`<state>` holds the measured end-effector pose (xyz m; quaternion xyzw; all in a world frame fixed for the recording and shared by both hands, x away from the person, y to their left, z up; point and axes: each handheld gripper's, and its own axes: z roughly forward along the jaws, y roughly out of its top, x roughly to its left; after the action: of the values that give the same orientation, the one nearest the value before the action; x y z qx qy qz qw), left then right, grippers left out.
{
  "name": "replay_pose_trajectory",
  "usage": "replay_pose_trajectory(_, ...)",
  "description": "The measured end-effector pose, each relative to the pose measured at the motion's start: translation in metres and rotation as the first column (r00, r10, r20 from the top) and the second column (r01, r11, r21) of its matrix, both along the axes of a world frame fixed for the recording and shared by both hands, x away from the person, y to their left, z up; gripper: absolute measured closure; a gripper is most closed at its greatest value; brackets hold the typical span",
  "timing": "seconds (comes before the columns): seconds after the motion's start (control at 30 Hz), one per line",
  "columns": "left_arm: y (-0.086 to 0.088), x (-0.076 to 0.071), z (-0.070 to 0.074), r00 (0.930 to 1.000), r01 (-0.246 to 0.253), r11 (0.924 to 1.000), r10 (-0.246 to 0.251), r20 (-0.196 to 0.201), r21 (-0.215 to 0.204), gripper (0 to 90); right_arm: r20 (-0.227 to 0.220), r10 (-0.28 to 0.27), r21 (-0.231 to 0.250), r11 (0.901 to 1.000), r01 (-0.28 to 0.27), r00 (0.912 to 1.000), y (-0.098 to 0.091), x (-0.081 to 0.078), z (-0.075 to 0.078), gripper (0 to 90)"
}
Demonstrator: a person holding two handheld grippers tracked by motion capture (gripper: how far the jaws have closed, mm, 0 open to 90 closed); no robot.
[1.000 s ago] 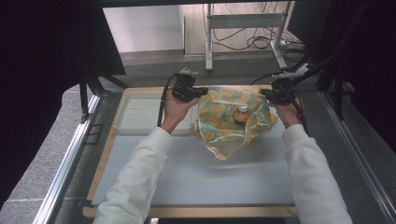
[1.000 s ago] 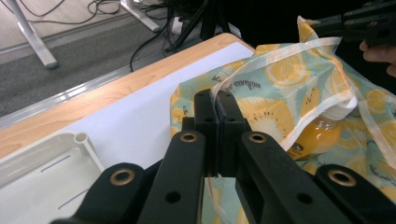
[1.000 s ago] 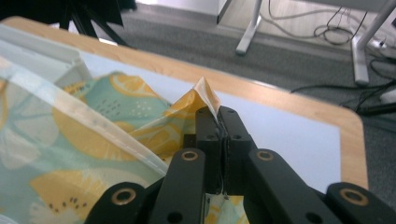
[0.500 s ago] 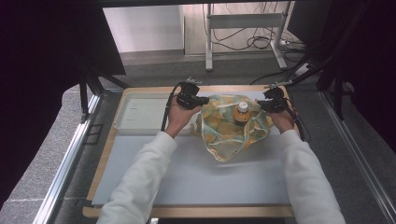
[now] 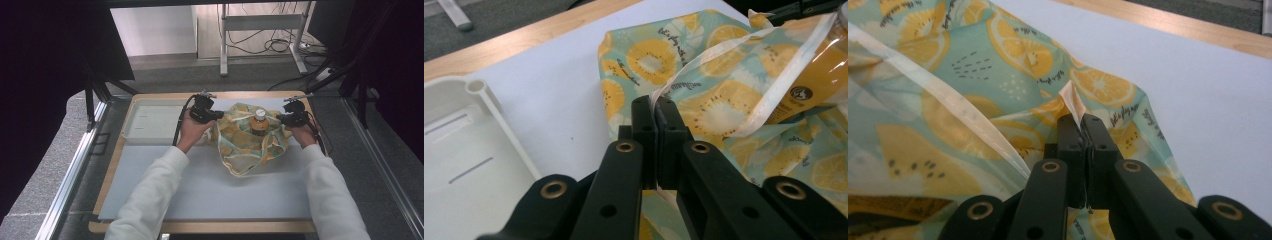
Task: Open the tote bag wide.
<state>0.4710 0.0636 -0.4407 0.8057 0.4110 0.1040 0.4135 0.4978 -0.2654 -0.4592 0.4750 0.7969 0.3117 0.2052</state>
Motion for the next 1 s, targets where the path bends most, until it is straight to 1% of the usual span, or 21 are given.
replay_pose_trajectory(0.03,-0.001,0.0,-0.001,1.0,0.001,1.0,-0.001,-0.003,0.005,89.1,-0.012,-0.003,-0.006,1.0,0.003,0.9999,-0.001,-0.001,-0.003,87.0)
replay_pose_trajectory(0.13,-0.004,0.0,-0.004,1.0,0.004,0.9998,-0.004,-0.005,0.017,89.1,-0.012,-0.006,-0.005,1.0,0.006,0.9999,-0.003,-0.002,-0.005,87.0)
replay_pose_trajectory(0.17,-0.006,0.0,-0.006,1.0,0.002,0.9999,-0.002,-0.006,0.012,89.1,-0.009,-0.004,-0.009,1.0,0.004,0.9999,-0.004,-0.002,-0.007,87.0)
replay_pose_trajectory(0.23,-0.007,0.0,-0.008,0.9999,0.006,0.9998,-0.006,-0.008,0.021,89.1,-0.026,-0.004,-0.018,0.9998,0.004,0.9997,-0.004,-0.003,-0.013,87.0)
replay_pose_trajectory(0.27,-0.008,0.0,-0.01,0.9999,0.009,0.9995,-0.008,-0.011,0.029,89.1,-0.028,-0.004,-0.023,0.9997,0.003,0.9996,-0.004,-0.004,-0.015,87.0)
replay_pose_trajectory(0.3,-0.009,0.0,-0.012,0.9999,0.006,0.9996,-0.006,-0.015,0.028,89.1,-0.028,-0.004,-0.023,0.9997,0.003,0.9996,-0.004,-0.004,-0.015,87.0)
replay_pose_trajectory(0.4,-0.01,-0.001,-0.018,0.9997,0.015,0.9987,-0.014,-0.018,0.049,88.9,-0.04,0.004,-0.034,0.9994,-0.006,0.9992,-0.006,-0.005,-0.02,87.0)
replay_pose_trajectory(0.47,-0.011,0.0,-0.024,0.9995,0.008,0.999,-0.007,-0.03,0.043,88.9,-0.047,0.005,-0.037,0.9993,-0.007,0.9989,-0.006,-0.006,-0.021,87.0)
replay_pose_trajectory(0.5,-0.011,0.0,-0.024,0.9995,0.008,0.999,-0.007,-0.03,0.043,88.9,-0.047,0.005,-0.037,0.9993,-0.007,0.9989,-0.006,-0.006,-0.021,87.0)
replay_pose_trajectory(0.57,-0.012,0.0,-0.029,0.9992,0.013,0.9984,-0.011,-0.038,0.055,88.9,-0.056,0.007,-0.056,0.9984,-0.01,0.9984,-0.005,-0.007,-0.025,87.0)
replay_pose_trajectory(0.6,-0.012,0.0,-0.029,0.9992,0.013,0.9984,-0.011,-0.038,0.055,88.9,-0.056,0.007,-0.056,0.9984,-0.01,0.9984,-0.005,-0.007,-0.025,87.0)
replay_pose_trajectory(0.67,-0.012,0.0,-0.032,0.9991,0.015,0.9984,-0.012,-0.04,0.054,88.9,-0.062,0.012,-0.08,0.9967,-0.017,0.998,-0.003,-0.008,-0.028,87.0)
replay_pose_trajectory(0.7,-0.012,0.0,-0.033,0.9989,0.02,0.9979,-0.017,-0.043,0.061,88.9,-0.063,0.018,-0.091,0.9956,-0.023,0.9979,-0.002,-0.009,-0.03,87.0)
replay_pose_trajectory(0.73,-0.012,0.0,-0.036,0.9988,0.018,0.998,-0.015,-0.047,0.06,88.8,-0.073,0.022,-0.098,0.9947,-0.029,0.9971,-0.002,-0.009,-0.034,87.0)
replay_pose_trajectory(0.87,-0.013,0.0,-0.039,0.9985,0.016,0.998,-0.012,-0.053,0.061,88.7,-0.081,0.012,-0.095,0.9952,-0.02,0.9967,-0.002,-0.009,-0.038,87.0)
replay_pose_trajectory(0.9,-0.013,0.0,-0.04,0.9983,0.02,0.9973,-0.016,-0.056,0.07,88.7,-0.081,0.012,-0.095,0.9952,-0.02,0.9967,-0.002,-0.009,-0.038,87.0)
replay_pose_trajectory(0.97,-0.014,-0.001,-0.042,0.9982,0.012,0.9982,-0.009,-0.06,0.058,88.8,-0.081,0.016,-0.107,0.9939,-0.025,0.9966,-0.001,-0.009,-0.039,87.0)
replay_pose_trajectory(1.0,-0.013,-0.001,-0.043,0.9979,0.013,0.9982,-0.009,-0.064,0.059,88.8,-0.081,0.023,-0.115,0.9929,-0.032,0.9964,0.0,-0.01,-0.039,87.0)
